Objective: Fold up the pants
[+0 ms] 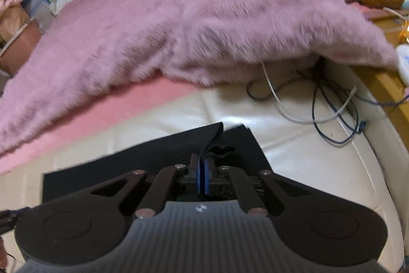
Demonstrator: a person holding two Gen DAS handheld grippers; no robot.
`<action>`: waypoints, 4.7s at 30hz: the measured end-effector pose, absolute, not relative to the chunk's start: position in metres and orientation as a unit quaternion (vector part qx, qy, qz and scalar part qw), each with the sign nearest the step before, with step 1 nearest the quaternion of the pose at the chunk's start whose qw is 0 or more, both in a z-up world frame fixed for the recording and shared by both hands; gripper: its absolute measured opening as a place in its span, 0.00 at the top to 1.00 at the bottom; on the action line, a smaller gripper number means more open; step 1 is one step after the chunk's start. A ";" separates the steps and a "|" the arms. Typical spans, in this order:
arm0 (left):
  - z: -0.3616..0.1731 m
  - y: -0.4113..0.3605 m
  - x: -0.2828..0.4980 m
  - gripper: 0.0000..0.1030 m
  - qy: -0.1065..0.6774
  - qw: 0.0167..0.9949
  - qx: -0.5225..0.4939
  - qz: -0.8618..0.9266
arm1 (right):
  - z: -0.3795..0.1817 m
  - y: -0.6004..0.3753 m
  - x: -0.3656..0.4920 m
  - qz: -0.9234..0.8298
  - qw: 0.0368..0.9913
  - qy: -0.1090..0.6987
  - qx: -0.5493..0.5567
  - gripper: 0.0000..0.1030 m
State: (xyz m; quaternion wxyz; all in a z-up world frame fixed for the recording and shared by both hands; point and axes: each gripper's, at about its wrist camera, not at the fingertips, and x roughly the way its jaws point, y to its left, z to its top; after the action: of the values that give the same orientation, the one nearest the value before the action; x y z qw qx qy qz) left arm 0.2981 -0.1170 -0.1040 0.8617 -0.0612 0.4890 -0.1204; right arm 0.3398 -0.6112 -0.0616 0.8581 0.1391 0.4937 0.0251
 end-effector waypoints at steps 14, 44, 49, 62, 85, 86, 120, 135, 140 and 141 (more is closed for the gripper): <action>-0.115 -0.112 0.305 0.73 0.505 0.850 -0.080 -0.123 | -0.117 -0.598 0.355 0.011 0.862 0.506 0.043 1.00; -0.114 -0.117 0.278 0.67 0.598 0.787 0.030 -0.148 | -0.128 -0.598 0.349 -0.059 0.865 0.493 -0.077 0.66; -0.107 -0.092 0.267 0.53 0.577 0.794 -0.096 -0.168 | -0.116 -0.614 0.336 -0.058 0.872 0.485 -0.024 0.52; -0.129 -0.104 0.259 0.65 0.559 0.798 -0.206 -0.092 | -0.147 -0.661 0.323 -0.041 0.845 0.496 0.195 0.52; -0.109 0.033 0.206 0.92 0.631 0.767 -0.117 -0.005 | -0.148 -0.535 0.253 0.071 0.822 0.507 0.251 0.83; -0.108 0.040 0.202 0.92 0.635 0.764 -0.113 -0.001 | -0.148 -0.525 0.249 0.078 0.820 0.508 0.253 0.83; -0.119 0.099 0.250 0.90 0.460 0.857 -0.233 -0.004 | -0.127 -0.367 0.247 0.063 0.885 0.461 0.026 0.96; -0.118 0.108 0.267 0.75 0.459 0.859 -0.224 0.011 | -0.143 -0.371 0.250 0.074 0.877 0.473 0.035 0.97; -0.106 0.121 0.234 0.47 0.461 0.853 -0.246 -0.001 | -0.127 -0.376 0.249 0.080 0.883 0.460 0.051 0.89; -0.107 0.124 0.228 0.46 0.467 0.847 -0.255 -0.005 | -0.122 -0.377 0.246 0.080 0.886 0.453 0.054 0.84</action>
State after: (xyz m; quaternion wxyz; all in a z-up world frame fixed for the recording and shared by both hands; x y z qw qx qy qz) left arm 0.2282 0.1240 -0.1074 0.8465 -0.2552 0.4672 -0.0046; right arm 0.2463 -0.3765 -0.1223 0.8861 0.0541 0.4534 0.0798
